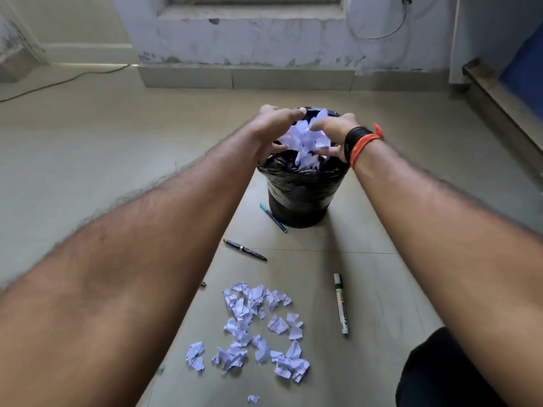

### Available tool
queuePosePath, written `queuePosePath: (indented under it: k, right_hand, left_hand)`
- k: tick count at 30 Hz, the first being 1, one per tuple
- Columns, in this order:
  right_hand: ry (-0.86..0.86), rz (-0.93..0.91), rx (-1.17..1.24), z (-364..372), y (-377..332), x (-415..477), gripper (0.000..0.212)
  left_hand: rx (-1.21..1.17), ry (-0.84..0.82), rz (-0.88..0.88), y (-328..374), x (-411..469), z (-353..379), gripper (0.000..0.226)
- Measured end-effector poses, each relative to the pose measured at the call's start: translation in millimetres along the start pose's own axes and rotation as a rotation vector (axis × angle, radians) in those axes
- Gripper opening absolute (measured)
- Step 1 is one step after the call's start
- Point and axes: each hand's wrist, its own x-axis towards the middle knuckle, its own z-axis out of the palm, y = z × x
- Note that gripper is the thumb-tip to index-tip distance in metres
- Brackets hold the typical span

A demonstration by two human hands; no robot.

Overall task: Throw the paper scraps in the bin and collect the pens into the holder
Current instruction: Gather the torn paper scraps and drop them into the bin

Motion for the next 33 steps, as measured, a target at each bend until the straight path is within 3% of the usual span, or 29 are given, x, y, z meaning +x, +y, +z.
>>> queuePosePath:
  k: [3,6,10,15,19,23,25,29,33]
  right_hand:
    - [0.087,-0.051,-0.004,3,9,3,0.029]
    - [0.155,-0.116,0.034,3,23,-3,0.031]
    - [0.25,-0.264,0.041,3,53,-20,0.035]
    - [0.254,-0.298,0.191,16,128,-69,0.017]
    - [0.126,-0.063,-0.183,41,243,-94,0.015]
    - [0.039,0.083,-0.687,40,317,-111,0.041]
    - [-0.018,0.057,-0.81,39,329,-113,0.05]
    - [-0.165,-0.053,-0.897,59,327,-111,0.064]
    - [-0.389,-0.199,-0.929,83,331,-128,0.053]
  left_hand:
    - [0.004,-0.035,0.027,-3,-13,-1,0.031]
    - [0.035,0.044,0.063,-20,-21,-14,0.038]
    - [0.007,0.156,0.119,-60,-41,-33,0.025]
    - [0.133,0.246,0.046,-157,-68,-47,0.017]
    - [0.409,0.207,-0.121,-244,-97,-60,0.019]
    - [0.641,0.313,-0.198,-304,-132,-86,0.023]
    - [0.748,0.263,-0.185,-324,-133,-95,0.028]
    - [0.925,0.0,-0.125,-340,-114,-75,0.054]
    - [0.976,-0.191,-0.07,-341,-110,-43,0.054]
